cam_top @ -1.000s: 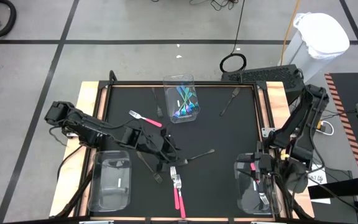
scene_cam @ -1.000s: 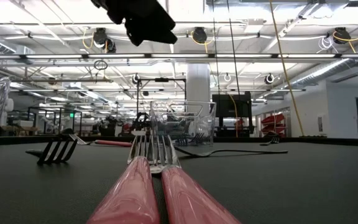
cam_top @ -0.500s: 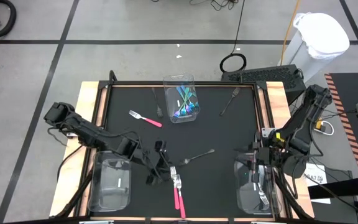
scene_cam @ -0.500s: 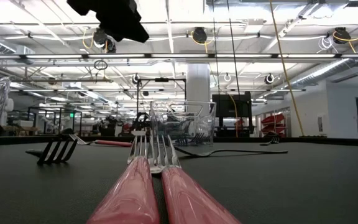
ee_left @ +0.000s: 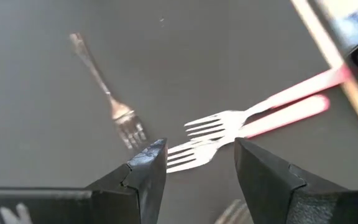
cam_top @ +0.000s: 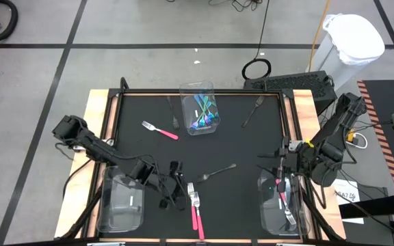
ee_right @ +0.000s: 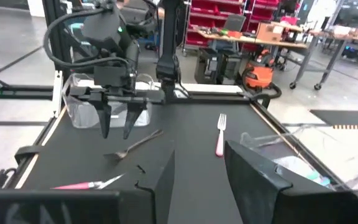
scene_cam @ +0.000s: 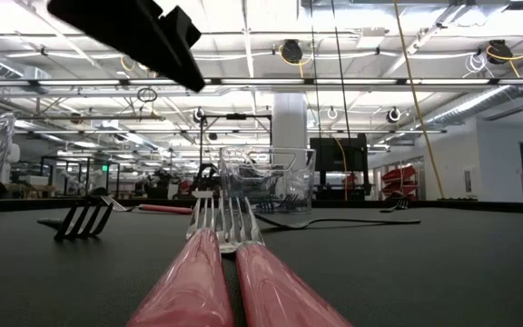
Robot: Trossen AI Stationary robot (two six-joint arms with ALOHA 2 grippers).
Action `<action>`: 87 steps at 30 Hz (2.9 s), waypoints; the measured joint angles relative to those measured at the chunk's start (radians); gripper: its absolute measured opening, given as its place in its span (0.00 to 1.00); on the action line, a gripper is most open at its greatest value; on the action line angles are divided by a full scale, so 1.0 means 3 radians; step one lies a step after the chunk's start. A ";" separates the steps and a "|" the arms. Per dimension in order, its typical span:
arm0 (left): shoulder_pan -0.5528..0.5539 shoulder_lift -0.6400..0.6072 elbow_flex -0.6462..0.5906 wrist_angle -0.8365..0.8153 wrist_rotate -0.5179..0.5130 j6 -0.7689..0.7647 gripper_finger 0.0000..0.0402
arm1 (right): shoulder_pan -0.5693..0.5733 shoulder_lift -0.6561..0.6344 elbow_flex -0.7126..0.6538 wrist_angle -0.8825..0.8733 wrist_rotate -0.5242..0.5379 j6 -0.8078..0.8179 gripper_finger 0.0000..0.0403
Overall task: Sort silverware by color (type)
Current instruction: Put the pink fork into the bottom right transparent bin
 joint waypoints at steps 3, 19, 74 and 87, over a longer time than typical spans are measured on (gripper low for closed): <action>0.0003 0.0044 -0.0001 -0.0067 -0.0118 0.0054 0.47 | 0.0000 0.0024 0.0000 -0.0112 -0.0007 0.0124 0.34; 0.0003 0.0442 0.0099 -0.0069 0.0612 0.0714 0.47 | 0.0000 0.0051 0.0000 -0.0061 0.0014 -0.0037 0.34; -0.0200 0.1553 0.1331 -0.0860 0.0353 0.2025 0.43 | 0.0000 0.0104 0.0000 -0.0065 0.0011 0.0053 0.34; -0.0187 0.1623 0.1342 -0.1044 0.0363 0.2146 0.51 | 0.0000 0.0106 0.0000 -0.0073 0.0010 0.0053 0.34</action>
